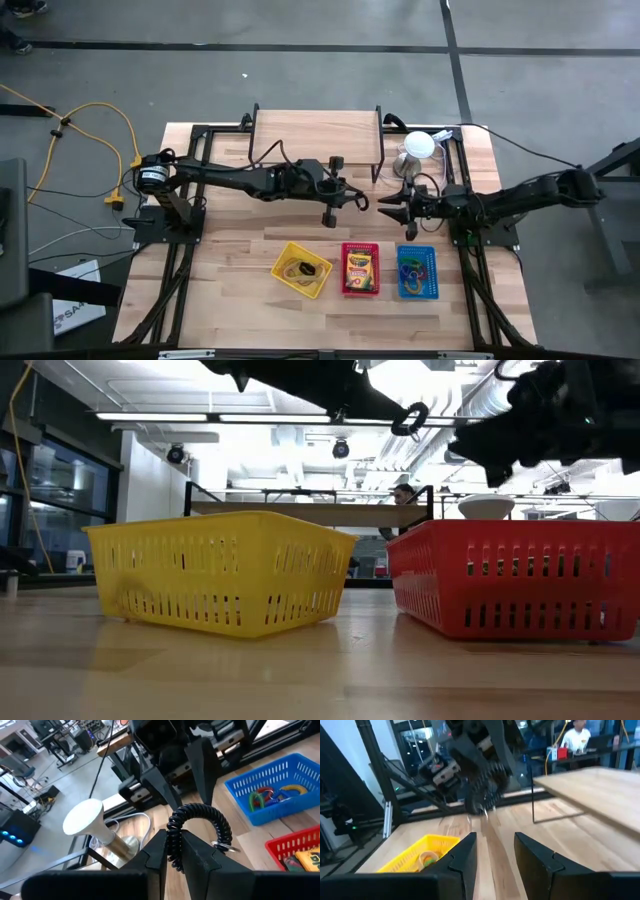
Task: Pick & Place Office Desk Supplies
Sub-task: Put the black spring keychain into the blue bin
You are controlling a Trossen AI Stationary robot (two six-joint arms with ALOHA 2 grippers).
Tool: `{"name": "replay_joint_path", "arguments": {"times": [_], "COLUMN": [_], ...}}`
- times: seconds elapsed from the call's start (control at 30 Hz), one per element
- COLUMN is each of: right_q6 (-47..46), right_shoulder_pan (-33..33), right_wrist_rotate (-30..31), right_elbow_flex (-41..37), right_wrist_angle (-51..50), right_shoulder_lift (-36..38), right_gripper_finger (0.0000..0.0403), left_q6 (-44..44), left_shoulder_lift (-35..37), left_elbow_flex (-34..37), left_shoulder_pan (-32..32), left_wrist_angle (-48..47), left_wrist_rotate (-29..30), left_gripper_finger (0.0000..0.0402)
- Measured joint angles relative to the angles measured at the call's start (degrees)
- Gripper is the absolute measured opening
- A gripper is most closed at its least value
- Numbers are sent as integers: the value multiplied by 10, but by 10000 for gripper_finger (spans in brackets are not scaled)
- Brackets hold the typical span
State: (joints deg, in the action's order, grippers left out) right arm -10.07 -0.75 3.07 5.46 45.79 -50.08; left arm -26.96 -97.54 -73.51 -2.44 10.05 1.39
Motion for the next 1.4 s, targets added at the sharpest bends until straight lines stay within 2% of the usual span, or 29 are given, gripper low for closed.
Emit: {"name": "replay_joint_path", "arguments": {"times": [0.33,0.57,0.77,1.4], "right_q6": [14,14,14,14], "right_shoulder_pan": [0,0,0,0], "right_wrist_rotate": [2,-14,-50,-47], "right_elbow_flex": [67,106,114,114], "right_wrist_angle": [17,16,16,44], "right_shoulder_lift": [-102,-146,-153,-153], "right_gripper_finger": [118,118,118,118], "left_q6": [0,0,-7,-8], "left_shoulder_lift": [0,0,0,-1], "left_elbow_flex": [0,0,0,0], "left_shoulder_pan": [1,7,7,7], "left_wrist_angle": [0,-1,-2,-3], "left_wrist_rotate": [0,0,20,29], "left_gripper_finger": [41,41,41,41]}}
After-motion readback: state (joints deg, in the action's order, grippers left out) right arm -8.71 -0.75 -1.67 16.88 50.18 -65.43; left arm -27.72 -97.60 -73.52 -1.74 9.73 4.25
